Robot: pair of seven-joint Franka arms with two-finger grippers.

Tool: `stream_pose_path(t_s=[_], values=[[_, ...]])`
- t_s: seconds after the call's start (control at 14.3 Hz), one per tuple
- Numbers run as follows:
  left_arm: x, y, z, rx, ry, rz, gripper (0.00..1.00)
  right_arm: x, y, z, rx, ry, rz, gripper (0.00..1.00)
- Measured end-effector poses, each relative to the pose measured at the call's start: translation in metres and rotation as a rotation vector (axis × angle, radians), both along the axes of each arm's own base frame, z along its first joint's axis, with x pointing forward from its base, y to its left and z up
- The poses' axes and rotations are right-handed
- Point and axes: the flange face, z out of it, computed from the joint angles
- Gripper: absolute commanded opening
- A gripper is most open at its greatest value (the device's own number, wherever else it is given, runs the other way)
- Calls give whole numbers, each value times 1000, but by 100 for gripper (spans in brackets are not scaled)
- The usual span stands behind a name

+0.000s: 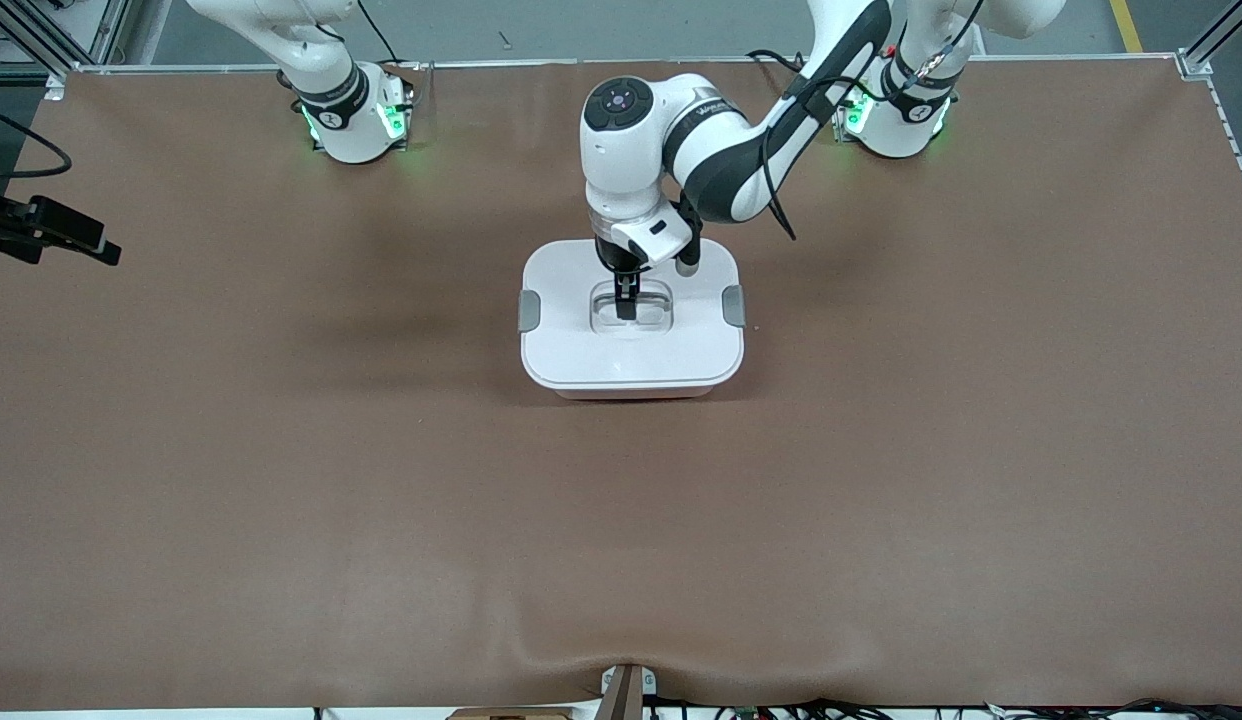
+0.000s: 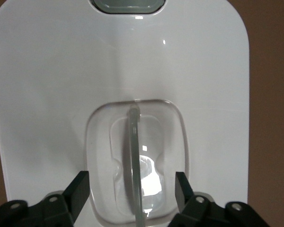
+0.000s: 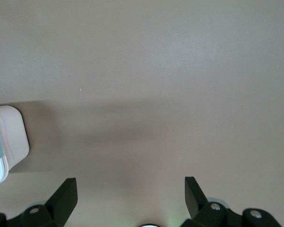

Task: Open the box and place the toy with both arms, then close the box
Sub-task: 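Open the left gripper and lift it off the lid handle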

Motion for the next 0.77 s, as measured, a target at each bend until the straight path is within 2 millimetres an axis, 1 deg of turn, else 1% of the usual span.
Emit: stream_pose_path(t_s=[0.28, 0.56, 0.7, 0.77], values=[[3, -3, 34, -6, 15, 27, 100, 0, 0, 0, 0, 1, 0, 100], [4, 1, 62, -3, 28, 26, 100, 0, 1, 0, 0, 1, 2, 100], [7, 9, 75, -4, 51, 2, 100, 0, 5, 0, 1, 3, 9, 100], [13, 18, 85, -6, 61, -12, 100, 0, 8, 0, 1, 4, 15, 100]])
